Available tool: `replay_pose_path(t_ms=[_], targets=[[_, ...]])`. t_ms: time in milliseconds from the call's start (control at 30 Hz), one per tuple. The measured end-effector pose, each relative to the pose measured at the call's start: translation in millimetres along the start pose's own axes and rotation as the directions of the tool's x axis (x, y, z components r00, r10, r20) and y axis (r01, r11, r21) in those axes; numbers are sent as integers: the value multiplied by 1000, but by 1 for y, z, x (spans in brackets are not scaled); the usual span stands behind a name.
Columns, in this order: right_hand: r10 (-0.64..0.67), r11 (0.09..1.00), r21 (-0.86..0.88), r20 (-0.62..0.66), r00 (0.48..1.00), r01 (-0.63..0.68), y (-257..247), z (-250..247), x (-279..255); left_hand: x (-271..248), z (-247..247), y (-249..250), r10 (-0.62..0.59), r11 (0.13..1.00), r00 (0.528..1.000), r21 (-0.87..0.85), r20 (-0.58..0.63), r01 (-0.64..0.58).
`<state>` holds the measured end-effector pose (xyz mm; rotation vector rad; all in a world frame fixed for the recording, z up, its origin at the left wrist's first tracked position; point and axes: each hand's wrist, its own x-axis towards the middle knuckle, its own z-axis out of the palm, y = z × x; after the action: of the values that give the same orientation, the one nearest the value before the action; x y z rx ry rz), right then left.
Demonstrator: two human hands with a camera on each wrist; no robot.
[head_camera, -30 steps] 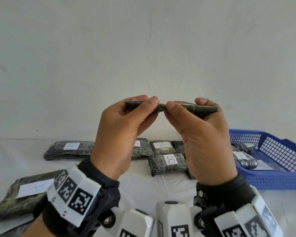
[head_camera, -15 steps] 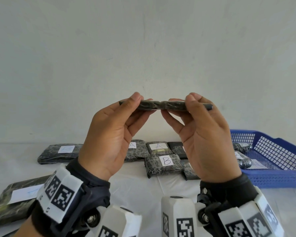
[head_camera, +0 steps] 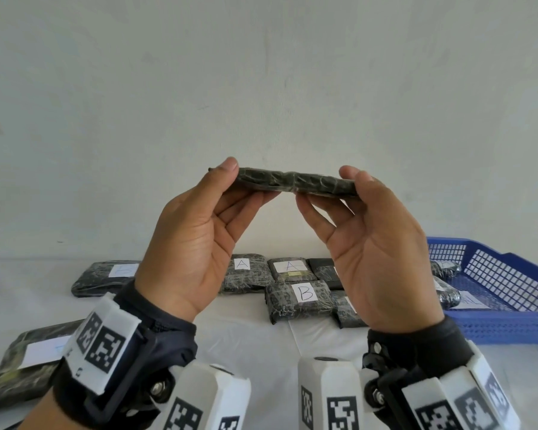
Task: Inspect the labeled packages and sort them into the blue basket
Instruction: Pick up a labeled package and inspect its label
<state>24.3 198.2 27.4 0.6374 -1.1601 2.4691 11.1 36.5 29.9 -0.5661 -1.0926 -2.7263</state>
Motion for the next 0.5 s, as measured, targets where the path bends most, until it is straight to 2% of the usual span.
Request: replay_pose_path(t_ms=[100,267,400,500], targets=[[-15,1000,-21,-2,1000,15,1,-3,1,1,-1,0,-13,1000,1000,-24,-13,12],[-116,967,-225,27,993,119,-3,-9,2,2,-3,2,-40,999,998,-21,-38,39],[-199,892,-416,-2,980,180,-11,-19,5,2,-7,8,-93,980,995,172,-27,97],[-210,858,-490,-68,975,150,-13,-22,5,1,-9,5,-59,932,998,358,5,53]])
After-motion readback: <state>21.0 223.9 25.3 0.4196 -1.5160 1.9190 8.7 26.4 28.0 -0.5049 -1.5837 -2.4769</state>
